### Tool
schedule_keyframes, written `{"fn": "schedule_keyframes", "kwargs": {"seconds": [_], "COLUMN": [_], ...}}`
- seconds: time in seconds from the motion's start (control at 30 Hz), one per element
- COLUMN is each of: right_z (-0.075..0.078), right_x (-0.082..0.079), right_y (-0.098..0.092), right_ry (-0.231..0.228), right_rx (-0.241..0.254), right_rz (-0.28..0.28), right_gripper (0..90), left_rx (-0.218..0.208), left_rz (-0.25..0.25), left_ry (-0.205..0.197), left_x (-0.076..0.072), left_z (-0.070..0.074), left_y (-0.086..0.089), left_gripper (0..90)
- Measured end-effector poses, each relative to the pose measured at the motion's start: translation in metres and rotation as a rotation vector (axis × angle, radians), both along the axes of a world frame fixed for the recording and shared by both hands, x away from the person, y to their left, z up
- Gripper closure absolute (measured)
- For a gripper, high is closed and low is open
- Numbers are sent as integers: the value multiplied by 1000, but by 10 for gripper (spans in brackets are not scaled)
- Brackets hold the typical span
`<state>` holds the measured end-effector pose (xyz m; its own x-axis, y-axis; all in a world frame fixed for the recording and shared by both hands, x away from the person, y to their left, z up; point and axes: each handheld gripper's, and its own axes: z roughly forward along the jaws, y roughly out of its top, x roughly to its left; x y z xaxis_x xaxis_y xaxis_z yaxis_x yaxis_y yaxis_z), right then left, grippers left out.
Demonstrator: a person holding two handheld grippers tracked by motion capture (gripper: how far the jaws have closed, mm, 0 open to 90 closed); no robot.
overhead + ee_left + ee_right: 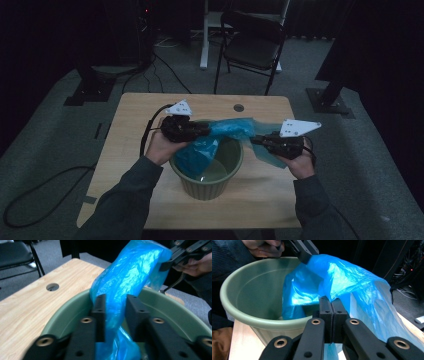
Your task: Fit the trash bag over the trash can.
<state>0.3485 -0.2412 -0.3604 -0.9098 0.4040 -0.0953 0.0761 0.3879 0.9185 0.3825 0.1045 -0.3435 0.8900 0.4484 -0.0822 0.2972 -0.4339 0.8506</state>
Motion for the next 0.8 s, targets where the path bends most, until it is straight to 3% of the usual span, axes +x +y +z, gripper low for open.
{"fn": "schedule_keyframes", "kwargs": {"seconds": [0.13,0.43,0.5,0.6,0.7,0.73,0.8], "right_z": [0,4,5,6,6,6,7], "right_x": [-2,-5,-7,-7,-7,-7,-7], "right_y": [4,13,15,21,24,29,32], "right_ry": [1,-6,-8,-9,-8,-11,-11], "right_rx": [-7,-3,-10,-22,-28,-36,-40], "right_rz": [19,56,66,80,86,96,102], "right_gripper": [896,879,881,885,885,887,887], "left_rx": [27,42,48,36,28,12,12], "left_rz": [-17,-9,3,14,12,-4,-11], "left_ry": [4,14,17,12,11,-11,-15], "left_x": [-5,-11,-12,-12,-12,-14,-15], "left_z": [-1,-4,-7,-5,-4,2,3], "left_y": [2,14,18,22,22,20,19], "left_gripper": [870,890,858,738,671,617,584]}}
